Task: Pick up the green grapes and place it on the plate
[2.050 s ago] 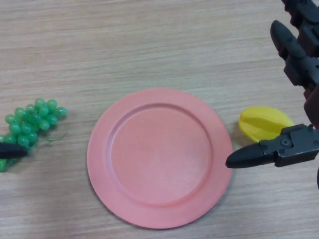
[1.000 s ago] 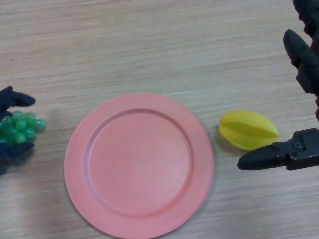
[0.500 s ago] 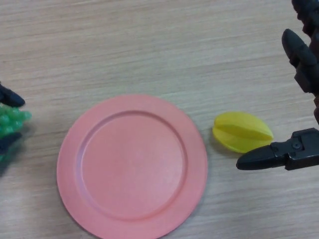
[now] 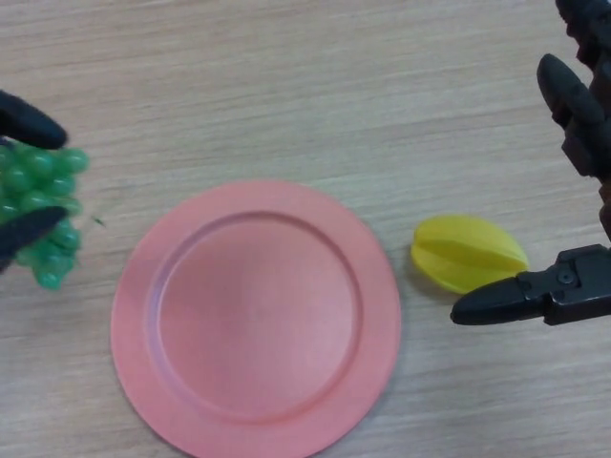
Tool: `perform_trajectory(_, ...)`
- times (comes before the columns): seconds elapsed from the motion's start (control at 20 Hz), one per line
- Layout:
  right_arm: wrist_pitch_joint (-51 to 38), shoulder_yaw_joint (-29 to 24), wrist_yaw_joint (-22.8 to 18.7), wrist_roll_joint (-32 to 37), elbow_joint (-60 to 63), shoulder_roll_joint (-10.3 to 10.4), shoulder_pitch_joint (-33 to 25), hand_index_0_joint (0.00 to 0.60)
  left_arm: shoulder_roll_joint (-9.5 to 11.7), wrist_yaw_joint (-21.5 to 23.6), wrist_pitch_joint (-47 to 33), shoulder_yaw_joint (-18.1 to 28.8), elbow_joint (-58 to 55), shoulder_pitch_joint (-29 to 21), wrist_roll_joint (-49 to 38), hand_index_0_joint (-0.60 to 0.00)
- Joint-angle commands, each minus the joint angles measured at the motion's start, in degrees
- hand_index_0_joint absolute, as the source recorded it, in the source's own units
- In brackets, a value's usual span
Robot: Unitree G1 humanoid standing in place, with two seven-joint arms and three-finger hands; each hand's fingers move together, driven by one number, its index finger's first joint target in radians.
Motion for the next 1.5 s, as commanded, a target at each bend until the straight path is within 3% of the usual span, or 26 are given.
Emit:
perform_trajectory(0.05, -8.34, -2.26, -1.92, 1.78, -3.11, -2.05, -1.45, 0.000, 1.77, -2.27, 0.97, 4.90, -8.70, -0.96, -3.01, -0.600)
perform_trajectory(0.15, -8.41, -2.29, -2.54, 2.37, -3.11, -2.45, -1.55, 0.000, 0.12, -3.66, 3.79, 2.75, -11.79, -0.13, -4.87, -0.600)
perform_trajectory(0.35, -9.13, -2.19, -3.52, 3.16, -3.11, -3.31, -1.19, 0.000, -4.51, 0.10, 9.94, 0.69, -14.10, 0.59, -10.75, -0.600)
perform_trajectory(0.45, -9.24, -1.98, -4.00, 3.49, -3.11, -3.64, -1.03, 0.000, -5.54, 3.43, 10.45, -0.81, -13.54, 0.39, -13.74, -0.600)
perform_trajectory(0.55, -9.19, -1.82, -4.52, 3.81, -3.11, -3.89, -1.09, 0.000, -5.99, 5.47, 17.67, -0.10, -14.55, 0.56, -18.95, -0.600)
perform_trajectory(0.6, -9.19, -1.80, -4.53, 3.80, -3.11, -3.91, -1.08, 0.000, -5.96, 5.78, 17.84, -0.13, -14.50, 0.49, -19.13, -0.550)
perform_trajectory(0.75, -9.52, -1.44, -4.30, 3.12, -3.11, -3.98, -0.74, 0.000, -5.39, 8.37, 15.15, -1.01, -13.43, 0.43, -20.22, -0.151)
perform_trajectory(0.8, -9.57, -1.34, -4.22, 2.97, -3.11, -4.02, -0.64, 0.000, -4.74, 8.69, 13.47, -1.91, -13.04, 0.94, -20.03, -0.051)
perform_trajectory(0.85, -9.52, -1.41, -4.30, 3.14, -3.11, -4.24, -0.62, 0.000, -4.29, 8.15, 12.04, -2.84, -12.96, 1.54, -19.08, 0.000)
perform_trajectory(1.1, -9.94, -1.25, -4.21, 2.71, -3.11, -4.18, -0.25, 0.000, -5.17, 6.82, 11.81, -1.28, -13.12, 1.26, -19.34, 0.000)
perform_trajectory(1.3, -10.56, -1.19, -4.60, 3.21, -3.11, -4.43, 0.22, 0.000, -6.37, 9.99, 7.71, 3.92, -12.43, 1.26, -28.45, 0.000)
perform_trajectory(1.5, -10.83, -0.99, -5.69, 4.29, -3.11, -5.35, -0.14, 0.000, -6.01, 13.88, -1.24, 6.22, -8.51, 3.50, -37.72, 0.000)
